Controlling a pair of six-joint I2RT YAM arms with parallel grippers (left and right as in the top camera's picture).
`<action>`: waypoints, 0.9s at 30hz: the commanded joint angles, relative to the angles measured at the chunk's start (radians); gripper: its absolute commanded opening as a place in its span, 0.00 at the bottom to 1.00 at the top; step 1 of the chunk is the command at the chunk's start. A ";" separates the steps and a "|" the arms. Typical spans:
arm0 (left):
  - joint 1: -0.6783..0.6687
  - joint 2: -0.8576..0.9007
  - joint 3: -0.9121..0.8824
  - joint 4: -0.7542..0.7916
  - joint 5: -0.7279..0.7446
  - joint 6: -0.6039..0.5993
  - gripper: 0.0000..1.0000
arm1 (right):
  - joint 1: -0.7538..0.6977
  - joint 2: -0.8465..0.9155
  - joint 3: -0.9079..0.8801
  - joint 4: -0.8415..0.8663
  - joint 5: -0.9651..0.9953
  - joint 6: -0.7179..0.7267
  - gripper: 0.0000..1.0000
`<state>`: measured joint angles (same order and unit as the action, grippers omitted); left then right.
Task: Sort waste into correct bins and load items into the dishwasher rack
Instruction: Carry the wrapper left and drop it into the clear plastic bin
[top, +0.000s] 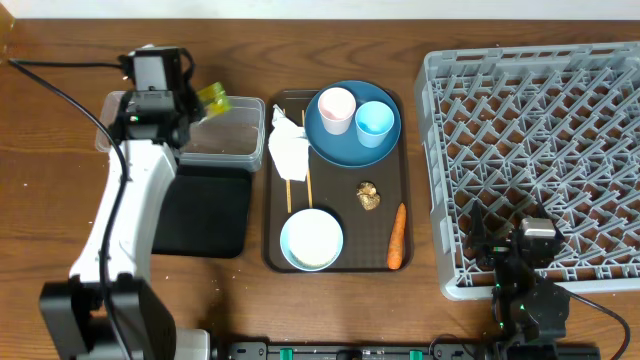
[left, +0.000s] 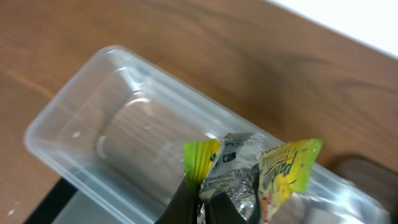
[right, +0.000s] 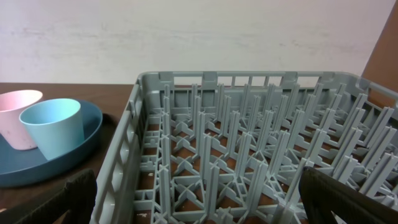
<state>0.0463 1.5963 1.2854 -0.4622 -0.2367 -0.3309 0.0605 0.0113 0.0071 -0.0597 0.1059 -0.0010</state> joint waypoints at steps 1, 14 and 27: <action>0.064 0.053 0.003 0.012 -0.023 0.024 0.06 | -0.007 0.000 -0.002 -0.003 0.010 0.004 0.99; 0.154 0.186 0.003 0.069 -0.023 0.024 0.10 | -0.007 0.000 -0.002 -0.003 0.010 0.004 0.99; 0.153 0.107 0.010 0.085 -0.015 0.023 0.91 | -0.007 0.000 -0.002 -0.003 0.010 0.004 0.99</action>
<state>0.1986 1.7733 1.2854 -0.3813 -0.2428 -0.3130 0.0605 0.0113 0.0071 -0.0597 0.1055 -0.0010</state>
